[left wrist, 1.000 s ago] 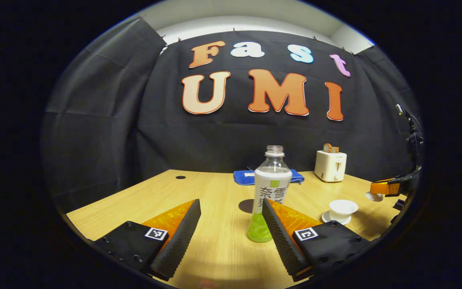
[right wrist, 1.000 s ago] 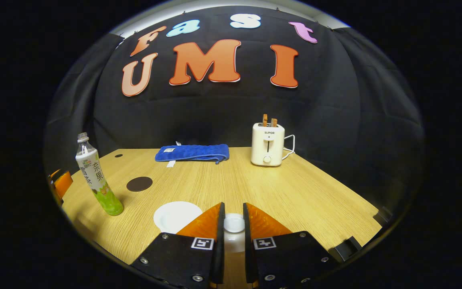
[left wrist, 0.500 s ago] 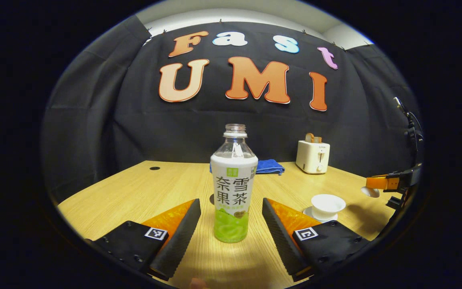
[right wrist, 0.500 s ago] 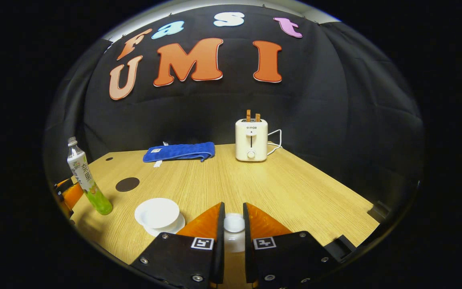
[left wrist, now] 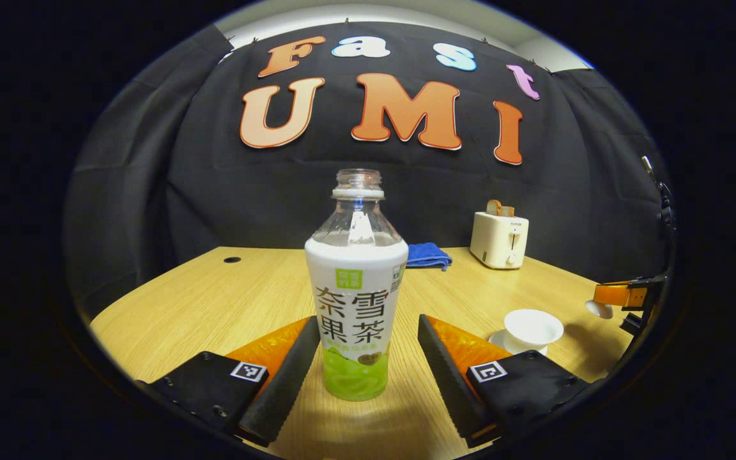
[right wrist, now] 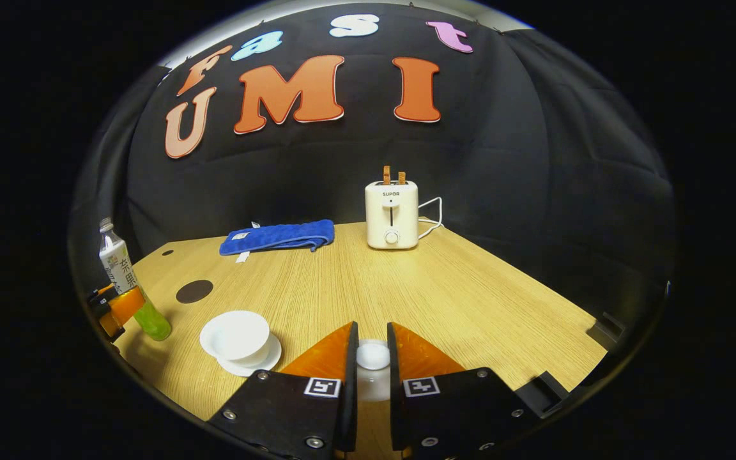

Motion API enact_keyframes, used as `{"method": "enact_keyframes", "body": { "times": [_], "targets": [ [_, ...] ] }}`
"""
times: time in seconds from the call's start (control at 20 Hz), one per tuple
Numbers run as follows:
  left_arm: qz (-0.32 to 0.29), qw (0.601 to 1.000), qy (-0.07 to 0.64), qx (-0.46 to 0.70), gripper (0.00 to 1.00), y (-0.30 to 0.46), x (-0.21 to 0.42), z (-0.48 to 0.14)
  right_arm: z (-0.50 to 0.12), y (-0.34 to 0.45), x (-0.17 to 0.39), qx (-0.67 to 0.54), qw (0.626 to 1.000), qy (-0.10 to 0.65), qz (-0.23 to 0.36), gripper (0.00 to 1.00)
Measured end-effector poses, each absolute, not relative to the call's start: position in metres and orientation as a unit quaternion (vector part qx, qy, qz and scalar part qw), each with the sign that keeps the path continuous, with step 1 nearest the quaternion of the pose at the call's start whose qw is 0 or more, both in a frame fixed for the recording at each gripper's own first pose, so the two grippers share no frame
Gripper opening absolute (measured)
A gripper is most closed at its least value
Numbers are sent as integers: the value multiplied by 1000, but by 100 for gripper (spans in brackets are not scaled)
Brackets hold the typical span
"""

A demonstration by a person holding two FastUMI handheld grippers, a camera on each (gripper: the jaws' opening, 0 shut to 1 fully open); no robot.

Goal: Open the teacup lid with one hand, grasp the water bottle and pour water into the teacup with the other hand; after pouring, place the water bottle on the coaster and then close the teacup lid.

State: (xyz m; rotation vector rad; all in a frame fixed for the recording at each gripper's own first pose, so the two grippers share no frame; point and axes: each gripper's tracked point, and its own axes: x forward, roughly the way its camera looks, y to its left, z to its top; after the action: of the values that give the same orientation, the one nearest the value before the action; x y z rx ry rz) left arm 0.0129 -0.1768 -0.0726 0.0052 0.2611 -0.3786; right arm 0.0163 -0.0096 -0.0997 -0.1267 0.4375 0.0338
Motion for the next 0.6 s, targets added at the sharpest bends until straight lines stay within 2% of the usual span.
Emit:
{"method": "enact_keyframes", "body": {
  "times": [0.15, 0.25, 0.4, 0.45, 0.6],
  "targets": [
    [-183, 973, 143, 11, 99, -174, 14, -80, -103, -10, 19, -62, 973, 221, 15, 22],
    [-186, 972, 140, 9, 73, -174, 14, -79, -105, -11, 19, -62, 973, 224, 14, 22],
    [-195, 970, 144, 18, 72, -175, 14, -77, -107, -10, 19, -62, 972, 227, 15, 22],
    [-197, 969, 147, 28, 66, -175, 14, -77, -107, -10, 18, -62, 972, 228, 14, 22],
    [-198, 967, 146, 63, 66, -170, 14, -71, -106, -12, 18, -62, 972, 226, 12, 22]
  ]
}}
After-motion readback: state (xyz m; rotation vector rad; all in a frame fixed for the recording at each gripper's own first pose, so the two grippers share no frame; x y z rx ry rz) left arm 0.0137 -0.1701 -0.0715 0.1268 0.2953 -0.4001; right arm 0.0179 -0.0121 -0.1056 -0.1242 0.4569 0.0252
